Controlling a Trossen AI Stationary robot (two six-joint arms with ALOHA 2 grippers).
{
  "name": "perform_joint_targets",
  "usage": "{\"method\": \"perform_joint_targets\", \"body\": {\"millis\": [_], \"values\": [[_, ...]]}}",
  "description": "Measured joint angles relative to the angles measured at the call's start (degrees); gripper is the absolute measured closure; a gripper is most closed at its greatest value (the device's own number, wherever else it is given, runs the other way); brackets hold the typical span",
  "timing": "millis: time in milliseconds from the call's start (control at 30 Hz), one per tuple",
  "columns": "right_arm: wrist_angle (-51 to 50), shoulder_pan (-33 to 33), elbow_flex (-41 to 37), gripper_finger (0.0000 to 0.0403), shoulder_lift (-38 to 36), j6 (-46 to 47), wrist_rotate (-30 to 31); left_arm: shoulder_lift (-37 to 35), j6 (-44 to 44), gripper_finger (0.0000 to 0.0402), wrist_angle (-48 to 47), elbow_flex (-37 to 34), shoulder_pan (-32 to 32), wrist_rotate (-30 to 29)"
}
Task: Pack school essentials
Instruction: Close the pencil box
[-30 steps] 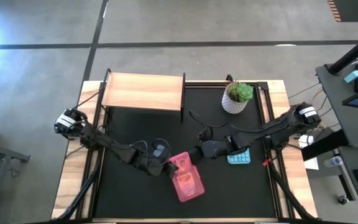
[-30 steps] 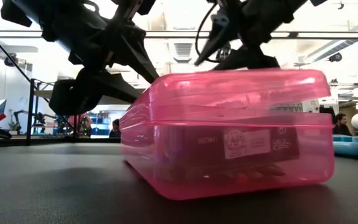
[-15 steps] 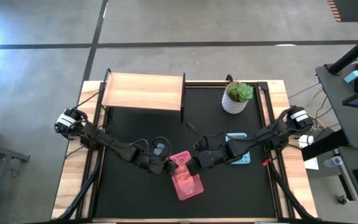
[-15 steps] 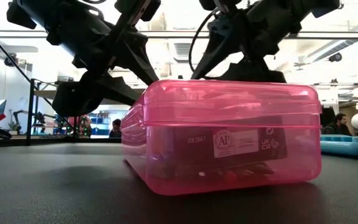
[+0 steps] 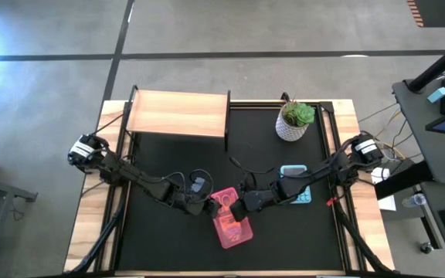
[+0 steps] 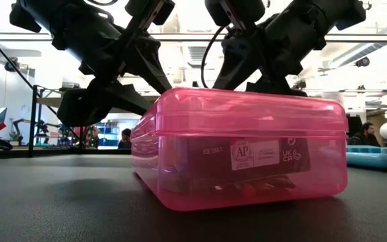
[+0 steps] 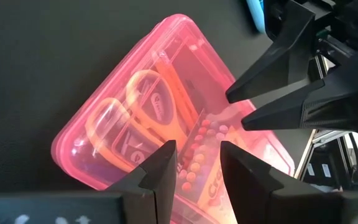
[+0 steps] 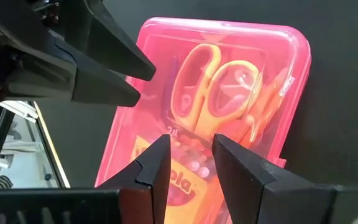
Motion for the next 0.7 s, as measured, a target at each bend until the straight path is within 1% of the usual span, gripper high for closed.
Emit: {"method": "perform_joint_targets", "body": {"millis": [300, 467, 600, 700], "values": [[-1.34, -0.04, 0.07, 0.0287, 2.65, -2.01, 0.0, -0.01, 0.05, 0.0291, -0.02, -0.04, 0.0, 0.14], [-1.21, -0.05, -0.07, 0.0287, 5.31, -2.58, -0.05, 0.01, 0.06, 0.0291, -0.02, -0.09, 0.0, 0.2], [-0.83, -0.11, -0.2, 0.0287, 7.88, -2.53, -1.87, 0.0, 0.05, 0.0291, -0.02, -0.11, 0.0, 0.22], [1.0, -0.17, -0.37, 0.0287, 7.82, -3.67, -3.03, 0.01, 0.05, 0.0291, -0.04, -0.13, 0.0, 0.24]]}}
